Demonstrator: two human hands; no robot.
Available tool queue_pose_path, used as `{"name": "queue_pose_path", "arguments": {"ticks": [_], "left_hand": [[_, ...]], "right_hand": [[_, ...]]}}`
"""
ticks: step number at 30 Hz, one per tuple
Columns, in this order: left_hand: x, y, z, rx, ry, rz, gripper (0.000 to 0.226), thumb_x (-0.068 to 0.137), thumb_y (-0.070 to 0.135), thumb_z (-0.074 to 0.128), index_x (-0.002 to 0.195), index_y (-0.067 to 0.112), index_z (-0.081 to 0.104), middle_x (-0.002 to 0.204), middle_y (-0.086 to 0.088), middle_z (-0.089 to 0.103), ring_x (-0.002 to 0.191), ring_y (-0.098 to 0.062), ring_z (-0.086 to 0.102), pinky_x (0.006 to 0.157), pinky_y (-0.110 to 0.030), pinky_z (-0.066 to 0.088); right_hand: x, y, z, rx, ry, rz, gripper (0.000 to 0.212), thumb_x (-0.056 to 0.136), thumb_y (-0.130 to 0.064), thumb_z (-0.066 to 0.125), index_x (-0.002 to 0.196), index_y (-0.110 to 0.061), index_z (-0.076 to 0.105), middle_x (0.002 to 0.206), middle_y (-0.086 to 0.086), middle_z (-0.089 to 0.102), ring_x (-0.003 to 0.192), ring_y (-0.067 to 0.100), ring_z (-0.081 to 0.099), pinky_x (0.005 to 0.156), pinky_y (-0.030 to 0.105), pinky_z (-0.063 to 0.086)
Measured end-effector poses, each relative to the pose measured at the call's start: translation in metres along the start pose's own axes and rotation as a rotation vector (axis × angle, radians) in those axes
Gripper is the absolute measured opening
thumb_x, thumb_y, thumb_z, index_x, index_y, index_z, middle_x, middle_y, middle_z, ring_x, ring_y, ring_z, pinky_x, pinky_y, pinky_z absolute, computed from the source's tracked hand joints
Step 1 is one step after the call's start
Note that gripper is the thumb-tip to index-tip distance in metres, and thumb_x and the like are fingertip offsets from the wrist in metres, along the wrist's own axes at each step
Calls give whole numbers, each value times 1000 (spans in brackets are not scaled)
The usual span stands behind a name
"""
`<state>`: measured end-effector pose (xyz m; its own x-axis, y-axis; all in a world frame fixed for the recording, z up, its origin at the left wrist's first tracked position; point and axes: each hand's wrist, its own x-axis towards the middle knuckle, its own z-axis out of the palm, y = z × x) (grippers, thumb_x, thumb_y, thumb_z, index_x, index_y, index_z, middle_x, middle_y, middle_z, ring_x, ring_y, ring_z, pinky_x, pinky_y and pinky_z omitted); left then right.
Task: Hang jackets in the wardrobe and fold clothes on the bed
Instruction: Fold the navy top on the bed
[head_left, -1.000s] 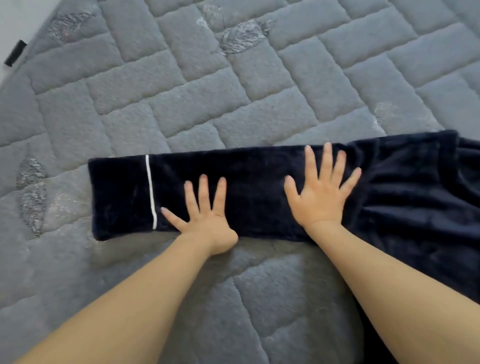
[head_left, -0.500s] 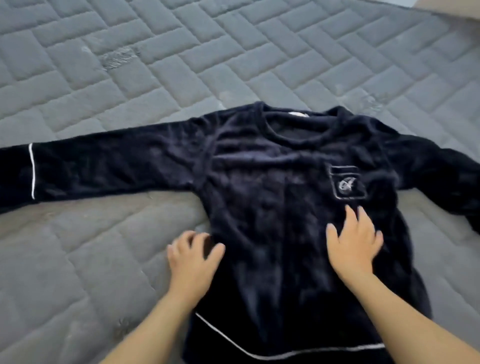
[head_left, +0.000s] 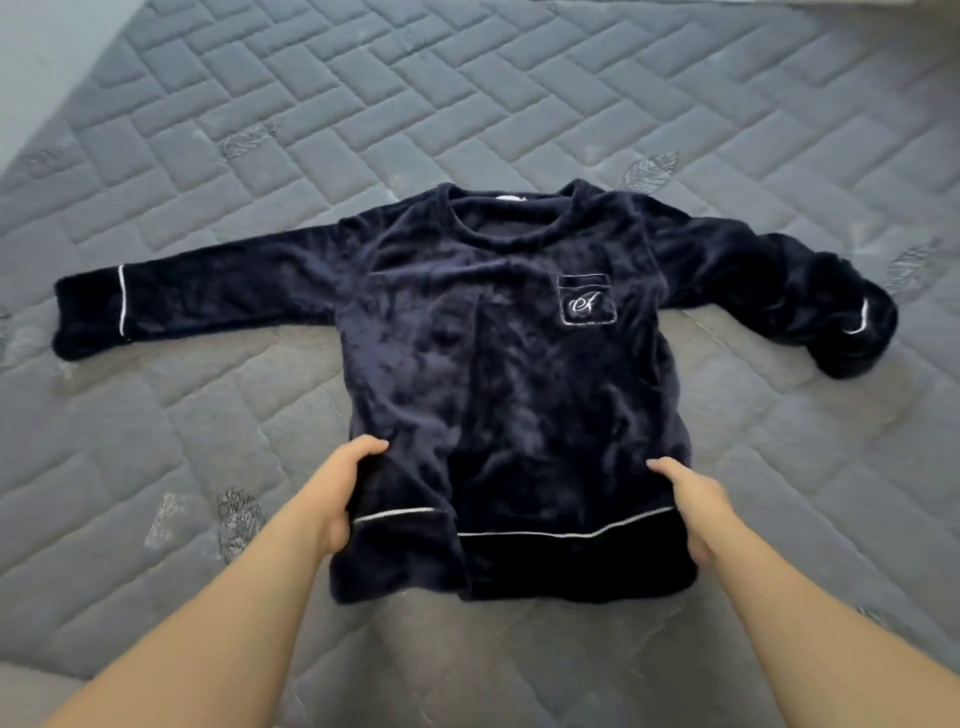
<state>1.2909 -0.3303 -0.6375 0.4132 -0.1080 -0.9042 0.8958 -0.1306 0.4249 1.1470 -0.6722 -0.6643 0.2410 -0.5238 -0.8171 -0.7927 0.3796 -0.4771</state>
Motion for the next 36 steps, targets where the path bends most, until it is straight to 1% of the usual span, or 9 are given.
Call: {"name": "queue_pose_path", "arguments": {"ticks": [5,9,11,14,17,23,25,29,36], "left_hand": [[-44,18,23,-25,-17,127,40,84,11,59,123,7,63,108,-20,71,90,-36,71,66,-40,58],[-78,45,5,-130,-12,415,35,91,9,58,125,16,58,103,-16,72,83,-26,72,64,-37,59],[-89,42,-16,-165,4,392,27,93,11,58,120,12,60,94,-14,74,79,-22,72,62,-32,58],[-94,11,-44,235,276,166,24,92,15,63,109,-3,62,79,-15,69,69,-28,67,64,-34,55],[-97,-1,-54,470,496,74,28,81,8,70,101,-10,63,92,-21,68,84,-35,65,81,-46,52],[-116,29,-37,472,325,367,11,85,4,66,95,-1,65,91,-22,68,74,-27,63,68,-34,51],[-114,22,-47,657,450,335,16,85,6,67,100,0,63,98,-21,66,82,-30,62,74,-35,49],[-116,-23,-66,1435,714,-74,49,89,21,46,136,7,39,140,-18,43,128,-38,44,101,-49,41],[-62,-21,26,1499,479,243,55,90,32,40,142,21,29,150,-7,22,138,-33,23,106,-61,27]], "right_hand": [[-42,-15,-9,283,-382,-138,44,76,-31,74,116,-13,70,109,14,73,97,34,71,88,48,55],[-68,-39,-30,523,-445,-138,46,81,-41,69,118,-14,70,113,14,71,102,35,69,88,48,55],[-73,-36,-44,518,-403,-104,40,81,-42,65,107,-13,75,101,14,74,89,34,72,82,46,57],[-83,-15,-58,194,-284,-27,29,77,-29,53,86,-7,69,74,16,69,61,31,65,63,33,53],[-87,0,-64,-393,-196,-50,26,86,-25,60,98,-2,65,85,17,67,75,32,65,71,35,50],[-97,-30,-54,-310,-61,-216,71,88,-54,63,130,2,51,123,21,60,110,38,59,98,45,47],[-98,-18,-53,-589,51,-194,85,88,-58,59,138,6,36,137,24,49,124,41,50,102,43,41],[-102,31,-56,-1081,206,-115,72,91,-43,59,141,-4,25,142,23,34,128,41,43,101,43,41],[-79,15,21,-1279,138,-442,66,94,-39,42,150,-20,13,155,10,17,141,32,21,109,56,24]]}}
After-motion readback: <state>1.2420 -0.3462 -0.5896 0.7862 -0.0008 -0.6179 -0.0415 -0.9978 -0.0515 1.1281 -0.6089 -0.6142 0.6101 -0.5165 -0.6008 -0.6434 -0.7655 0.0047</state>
